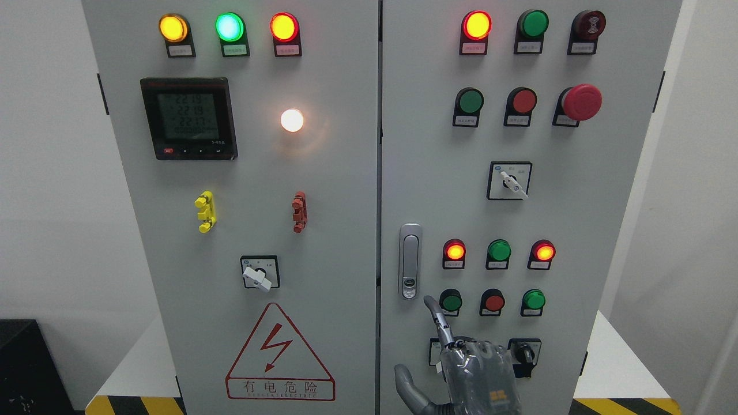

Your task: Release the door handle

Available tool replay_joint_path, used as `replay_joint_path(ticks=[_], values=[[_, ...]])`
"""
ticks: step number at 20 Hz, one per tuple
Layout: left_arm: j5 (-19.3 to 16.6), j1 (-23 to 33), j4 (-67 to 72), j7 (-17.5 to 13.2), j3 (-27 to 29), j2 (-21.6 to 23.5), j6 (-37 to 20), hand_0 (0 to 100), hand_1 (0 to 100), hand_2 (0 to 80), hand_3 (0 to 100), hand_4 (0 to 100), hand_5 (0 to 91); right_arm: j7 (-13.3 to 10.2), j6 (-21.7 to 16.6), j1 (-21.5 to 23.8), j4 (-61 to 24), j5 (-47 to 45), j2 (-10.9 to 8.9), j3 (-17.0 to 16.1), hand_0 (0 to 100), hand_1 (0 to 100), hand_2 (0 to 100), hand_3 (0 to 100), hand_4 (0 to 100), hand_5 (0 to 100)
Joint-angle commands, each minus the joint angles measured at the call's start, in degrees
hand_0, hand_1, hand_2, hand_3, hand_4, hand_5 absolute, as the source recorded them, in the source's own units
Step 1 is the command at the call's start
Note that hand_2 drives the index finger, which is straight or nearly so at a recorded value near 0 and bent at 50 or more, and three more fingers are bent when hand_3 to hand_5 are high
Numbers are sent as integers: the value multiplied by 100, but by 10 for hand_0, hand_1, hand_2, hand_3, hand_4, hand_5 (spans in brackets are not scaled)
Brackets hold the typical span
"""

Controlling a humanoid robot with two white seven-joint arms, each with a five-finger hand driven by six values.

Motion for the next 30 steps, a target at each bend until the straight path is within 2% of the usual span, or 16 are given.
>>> replay_joint_path(ticks=[1, 5, 30], values=[[0, 0, -114, 3, -123, 0, 2, 0, 0, 22, 89, 14, 0, 3, 37, -234, 361, 533, -11, -13, 319, 343, 0, 1000, 1000, 980], [0, 0, -114, 3, -123, 0, 2, 0, 0, 22, 89, 14, 0, 12, 71, -374, 431, 675, -11, -13, 318, 338, 0, 1000, 1000, 986], [0, 0, -114, 3, -123, 0, 2, 0, 0, 23, 89, 13, 0, 73, 133, -594, 590, 868, 7, 74, 316, 332, 1, 1000, 1000, 989]])
